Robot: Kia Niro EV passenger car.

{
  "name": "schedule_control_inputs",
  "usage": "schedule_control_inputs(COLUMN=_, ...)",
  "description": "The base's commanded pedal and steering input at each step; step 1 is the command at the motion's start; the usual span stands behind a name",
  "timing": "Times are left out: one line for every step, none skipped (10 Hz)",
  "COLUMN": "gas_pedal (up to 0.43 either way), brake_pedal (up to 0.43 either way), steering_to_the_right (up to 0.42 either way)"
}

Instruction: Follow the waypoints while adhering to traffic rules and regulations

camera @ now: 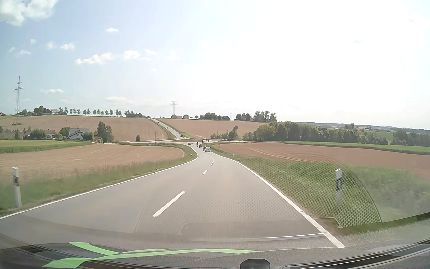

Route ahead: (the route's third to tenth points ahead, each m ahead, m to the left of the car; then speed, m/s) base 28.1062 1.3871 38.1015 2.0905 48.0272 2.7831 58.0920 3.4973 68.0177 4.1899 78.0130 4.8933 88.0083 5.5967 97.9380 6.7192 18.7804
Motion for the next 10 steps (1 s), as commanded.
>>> schedule_control_inputs(gas_pedal=0.000, brake_pedal=0.098, steering_to_the_right=-0.009)
schedule_control_inputs(gas_pedal=0.000, brake_pedal=0.098, steering_to_the_right=-0.010)
schedule_control_inputs(gas_pedal=0.000, brake_pedal=0.091, steering_to_the_right=-0.010)
schedule_control_inputs(gas_pedal=0.000, brake_pedal=0.085, steering_to_the_right=-0.010)
schedule_control_inputs(gas_pedal=0.000, brake_pedal=0.079, steering_to_the_right=-0.010)
schedule_control_inputs(gas_pedal=0.000, brake_pedal=0.085, steering_to_the_right=-0.010)
schedule_control_inputs(gas_pedal=0.000, brake_pedal=0.085, steering_to_the_right=-0.009)
schedule_control_inputs(gas_pedal=0.000, brake_pedal=0.085, steering_to_the_right=-0.009)
schedule_control_inputs(gas_pedal=0.000, brake_pedal=0.091, steering_to_the_right=-0.008)
schedule_control_inputs(gas_pedal=0.000, brake_pedal=0.091, steering_to_the_right=-0.008)
